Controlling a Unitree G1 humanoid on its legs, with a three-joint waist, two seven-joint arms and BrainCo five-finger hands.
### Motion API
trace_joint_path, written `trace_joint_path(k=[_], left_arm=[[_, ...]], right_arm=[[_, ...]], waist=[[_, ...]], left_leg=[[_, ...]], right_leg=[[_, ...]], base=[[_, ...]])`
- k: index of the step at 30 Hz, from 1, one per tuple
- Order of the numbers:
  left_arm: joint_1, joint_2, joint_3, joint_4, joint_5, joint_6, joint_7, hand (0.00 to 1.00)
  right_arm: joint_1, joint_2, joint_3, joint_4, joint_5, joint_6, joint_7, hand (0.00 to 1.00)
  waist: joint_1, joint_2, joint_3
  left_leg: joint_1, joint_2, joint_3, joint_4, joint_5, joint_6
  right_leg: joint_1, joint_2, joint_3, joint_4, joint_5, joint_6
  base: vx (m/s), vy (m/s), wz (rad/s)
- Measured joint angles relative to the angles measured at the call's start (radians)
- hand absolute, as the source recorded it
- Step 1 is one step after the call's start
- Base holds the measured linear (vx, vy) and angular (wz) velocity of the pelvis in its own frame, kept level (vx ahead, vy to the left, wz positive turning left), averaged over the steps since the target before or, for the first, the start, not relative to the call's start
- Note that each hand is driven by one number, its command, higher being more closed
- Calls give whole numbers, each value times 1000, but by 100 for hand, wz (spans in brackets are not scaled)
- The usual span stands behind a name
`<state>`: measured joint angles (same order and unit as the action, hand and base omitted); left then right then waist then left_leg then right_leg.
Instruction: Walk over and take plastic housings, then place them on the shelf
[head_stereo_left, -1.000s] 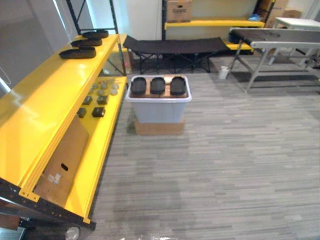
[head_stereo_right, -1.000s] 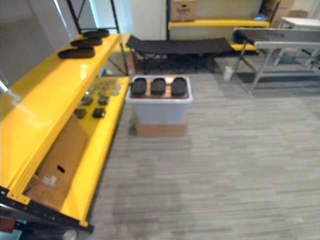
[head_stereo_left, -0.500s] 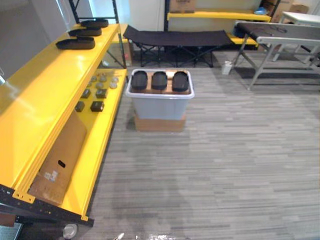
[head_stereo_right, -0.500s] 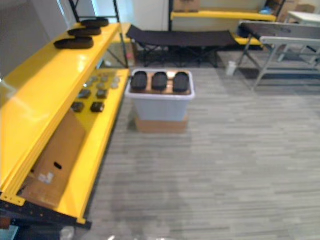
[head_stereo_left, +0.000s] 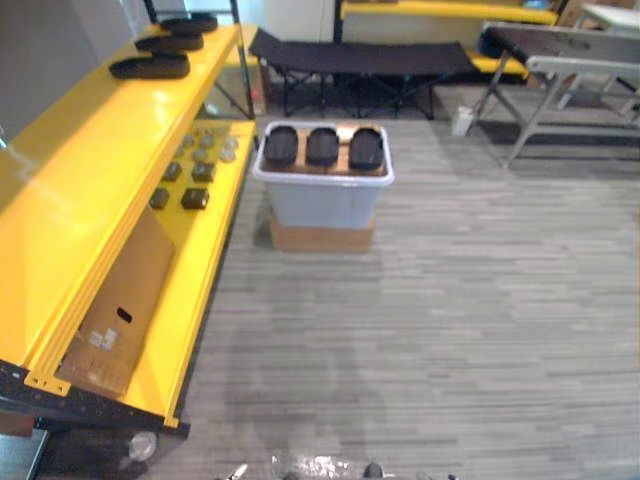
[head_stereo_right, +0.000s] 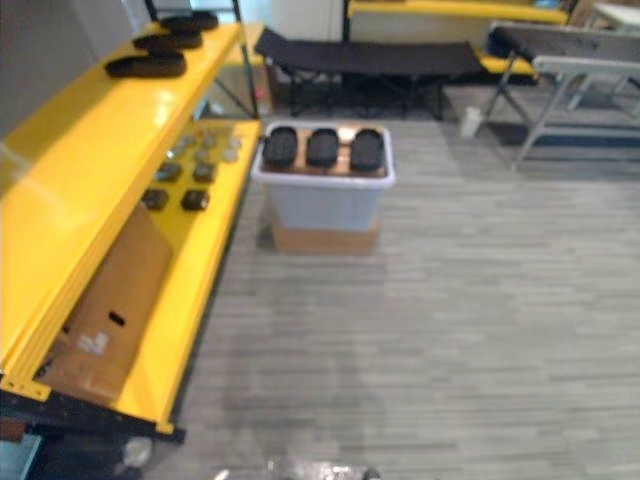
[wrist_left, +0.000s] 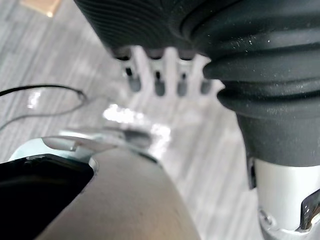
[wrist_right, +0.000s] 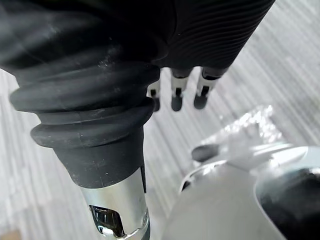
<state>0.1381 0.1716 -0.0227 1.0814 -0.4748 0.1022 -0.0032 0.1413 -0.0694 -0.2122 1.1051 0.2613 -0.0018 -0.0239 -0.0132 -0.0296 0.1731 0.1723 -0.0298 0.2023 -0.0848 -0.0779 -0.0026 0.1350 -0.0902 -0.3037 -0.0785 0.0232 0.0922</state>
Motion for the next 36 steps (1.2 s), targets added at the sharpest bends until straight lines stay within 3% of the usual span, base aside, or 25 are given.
trace_joint_path(k=[9, 14, 17, 19, 20, 21, 22, 23, 25, 26, 28, 30, 31, 33, 34, 35, 36], left_arm=[[4, 0, -1, 0, 0, 0, 6, 0], [8, 0, -1, 0, 0, 1, 21, 0], [6, 3, 0, 0, 5, 2, 22, 0], [2, 12, 0, 0, 19, 1, 22, 0], [-1, 13, 0, -1, 24, -2, 24, 0], [-3, 12, -1, -1, 44, -2, 32, 0], [-5, 12, -1, -1, 50, -3, 35, 0], [-11, 10, -1, 2, 63, -4, 48, 0], [-25, 18, -3, 3, 71, -1, 52, 0], [-38, 21, -1, 4, 80, 1, 46, 0], [-57, 22, -1, 4, 92, 1, 36, 0], [-79, 21, -1, 4, 81, 0, 37, 0], [-82, 19, -1, 4, 79, 0, 37, 0], [-85, 14, -3, -1, 37, 6, 44, 0], [-88, 6, -4, -1, -4, 12, 53, 0], [-84, -12, -4, -1, -63, 17, 68, 0], [-74, -25, 1, 0, -109, 20, 80, 0]], right_arm=[[-1, 0, 0, 1, -2, 7, -1, 0], [0, 2, 1, 0, -51, -23, -30, 0], [-1, 5, 3, -10, -49, -25, -55, 0], [11, 17, 3, -33, -34, -29, -69, 0], [11, 15, 2, -36, -14, -41, -70, 0], [5, 12, 3, -46, 13, -49, -69, 0], [4, 12, 3, -48, 21, -52, -68, 0], [3, 11, 8, -50, 45, -63, -58, 0], [9, 19, 11, -42, 49, -67, -41, 0], [14, 21, 15, -40, 44, -67, -40, 0], [16, 22, 14, -32, 39, -66, -41, 0], [26, 24, -1, -20, 38, -56, -41, 0], [27, 24, -2, -20, 38, -52, -41, 0], [30, 20, -2, -20, 27, -32, -45, 0], [27, 14, -2, -20, 18, -25, -48, 0], [27, -2, -1, -21, 11, -15, -49, 0], [23, -15, -1, -17, -6, -4, -49, 0]], waist=[[-1, -1, 0], [-1, -3, -3], [-1, -18, 7], [-1, -40, 13], [3, -42, 19], [0, -39, 22], [0, -35, 27], [-2, -24, 45], [-5, -21, 44], [-6, -23, 45], [-6, -23, 45], [-6, -20, 47], [-8, -17, 49], [-24, -13, 48], [-33, -2, 47], [-37, 26, 34], [-30, 37, 25]], left_leg=[[22, 0, -6, 4, -2, -5], [36, -1, -7, 4, -3, -5], [33, -12, -20, 27, -14, 6], [18, -31, -27, 79, -54, 49], [19, -35, -22, 96, -72, 70], [32, -29, -16, 96, -77, 78], [40, -24, -13, 94, -78, 82], [74, 7, 4, 97, -89, 88], [80, 45, 5, 118, -108, 78], [70, 67, 5, 129, -117, 66], [57, 77, 6, 135, -125, 38], [61, 73, 9, 173, -164, -12], [74, 74, 9, 185, -180, -24], [93, 91, 2, 258, -278, -65], [91, 108, -1, 286, -306, -79], [88, 149, -1, 324, -334, -116], [55, 181, -3, 450, -345, -134]], right_leg=[[33, -3, -26, 0, 0, 0], [42, -5, -27, 10, -1, 0], [-15, -45, -33, 171, -93, 3], [-71, -102, -37, 330, -172, 21], [-116, -130, -20, 462, -180, 37], [-191, -153, -2, 613, -145, 70], [-207, -155, 5, 645, -139, 71], [-241, -145, 6, 716, -167, 13], [-249, -102, 7, 621, -175, 14], [-252, -71, 7, 490, -159, 30], [-265, -43, 6, 286, -100, 47], [-277, -39, 4, 171, -34, 27], [-275, -39, 5, 182, -30, 16], [-293, -34, 12, 329, -59, -58], [-308, -31, 14, 380, -57, -79], [-317, -12, -1, 427, -69, -96], [-305, 13, -7, 442, -95, -100]], base=[[-14, -17, 7], [-111, -16, -1], [-119, 5, 14], [-65, 41, 24], [-79, 63, 3], [-57, 80, -5], [-41, 87, -20], [5, 86, -17], [61, 61, -8], [151, 23, -7], [196, 1, -10], [290, -45, -1], [350, -99, 3], [397, -166, 14], [431, -227, 24], [478, -236, 19], [605, -314, 3]])
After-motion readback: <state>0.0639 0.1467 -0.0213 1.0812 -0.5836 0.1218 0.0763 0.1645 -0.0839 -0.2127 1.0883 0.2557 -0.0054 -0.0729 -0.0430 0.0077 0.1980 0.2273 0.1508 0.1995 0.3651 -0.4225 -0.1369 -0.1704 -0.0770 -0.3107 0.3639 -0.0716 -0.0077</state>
